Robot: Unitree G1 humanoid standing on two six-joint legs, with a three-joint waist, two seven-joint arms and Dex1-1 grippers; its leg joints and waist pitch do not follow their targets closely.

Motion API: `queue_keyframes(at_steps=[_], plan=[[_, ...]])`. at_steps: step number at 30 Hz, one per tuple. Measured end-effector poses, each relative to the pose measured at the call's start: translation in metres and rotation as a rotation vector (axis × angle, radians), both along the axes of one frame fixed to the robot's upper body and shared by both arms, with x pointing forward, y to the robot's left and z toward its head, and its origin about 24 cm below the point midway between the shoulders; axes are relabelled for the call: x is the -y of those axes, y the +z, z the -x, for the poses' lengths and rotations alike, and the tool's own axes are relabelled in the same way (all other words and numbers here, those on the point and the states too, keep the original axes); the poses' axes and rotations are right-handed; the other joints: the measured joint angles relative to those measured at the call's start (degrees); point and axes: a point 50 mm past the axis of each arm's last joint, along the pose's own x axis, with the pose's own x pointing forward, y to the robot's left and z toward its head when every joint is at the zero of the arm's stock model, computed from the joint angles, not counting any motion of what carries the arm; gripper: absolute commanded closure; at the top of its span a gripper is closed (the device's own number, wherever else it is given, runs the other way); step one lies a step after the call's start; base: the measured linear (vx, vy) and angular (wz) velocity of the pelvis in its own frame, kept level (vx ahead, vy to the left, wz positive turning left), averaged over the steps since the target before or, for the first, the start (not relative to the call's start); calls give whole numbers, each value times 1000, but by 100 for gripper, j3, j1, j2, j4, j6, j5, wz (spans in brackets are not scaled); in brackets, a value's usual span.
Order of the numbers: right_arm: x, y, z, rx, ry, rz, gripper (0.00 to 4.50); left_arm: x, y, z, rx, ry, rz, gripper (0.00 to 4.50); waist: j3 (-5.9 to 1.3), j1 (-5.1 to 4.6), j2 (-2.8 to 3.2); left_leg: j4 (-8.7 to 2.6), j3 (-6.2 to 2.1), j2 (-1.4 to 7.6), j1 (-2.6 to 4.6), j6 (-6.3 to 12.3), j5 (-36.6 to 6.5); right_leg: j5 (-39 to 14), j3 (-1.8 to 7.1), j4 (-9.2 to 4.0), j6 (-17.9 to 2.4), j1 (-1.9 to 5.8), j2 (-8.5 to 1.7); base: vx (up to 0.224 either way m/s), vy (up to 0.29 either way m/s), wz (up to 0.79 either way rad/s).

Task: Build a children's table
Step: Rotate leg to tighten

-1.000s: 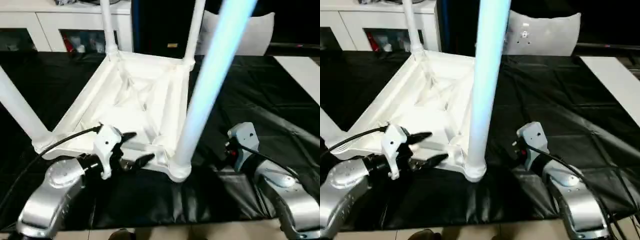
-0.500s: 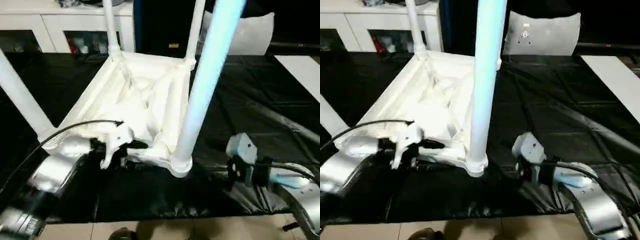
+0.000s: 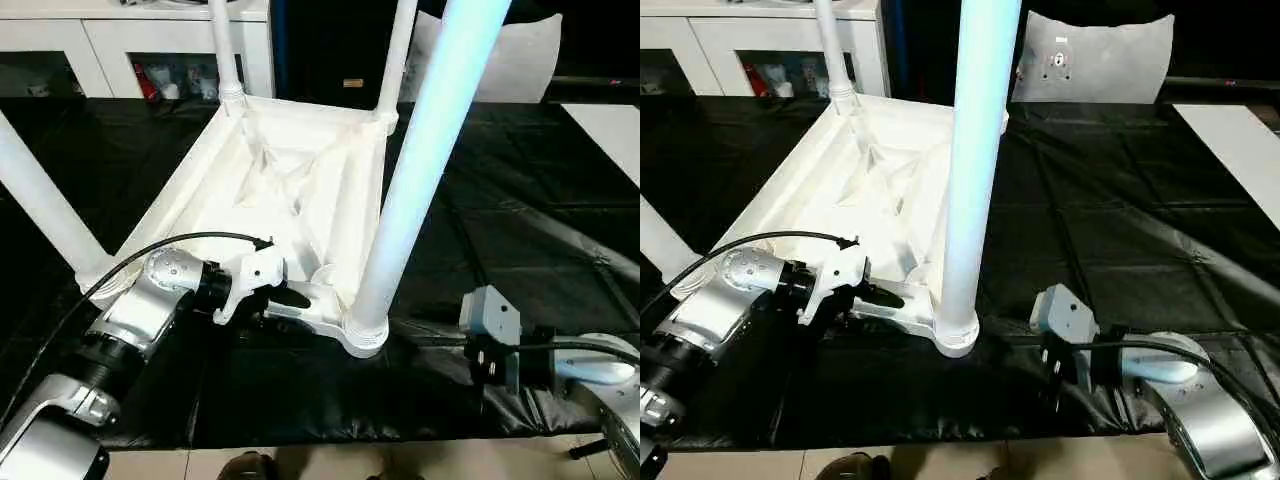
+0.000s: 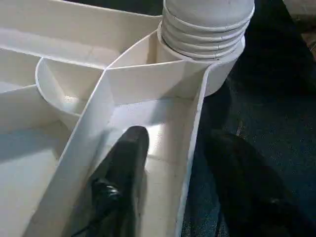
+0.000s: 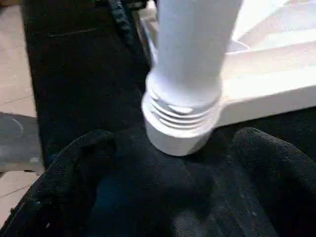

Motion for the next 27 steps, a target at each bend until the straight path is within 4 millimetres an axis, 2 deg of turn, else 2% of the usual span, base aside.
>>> queue_keyframes(at_steps=[17, 24, 27], plan=[[-3, -1, 2, -14, 32, -7, 0, 6, 1, -5, 19, -79, -61, 385, 9, 20, 15, -12, 20, 0, 3, -9, -4, 1, 0, -2, -2, -2, -10, 0, 0, 0], [-4, -1, 2, -3, 35, -9, 0, 7, 1, -4, 0, -101, -67, 445, 8, 14, 16, -26, 78, 1, 15, -4, -2, 2, 15, -9, -3, -3, -34, 0, 0, 0], [-4, -1, 1, 5, 36, -12, 0, 9, 1, 0, -32, -92, -49, 449, 7, -24, 18, -32, 92, 1, 14, 1, -4, 2, 27, -18, -3, -9, -35, 0, 0, 0]])
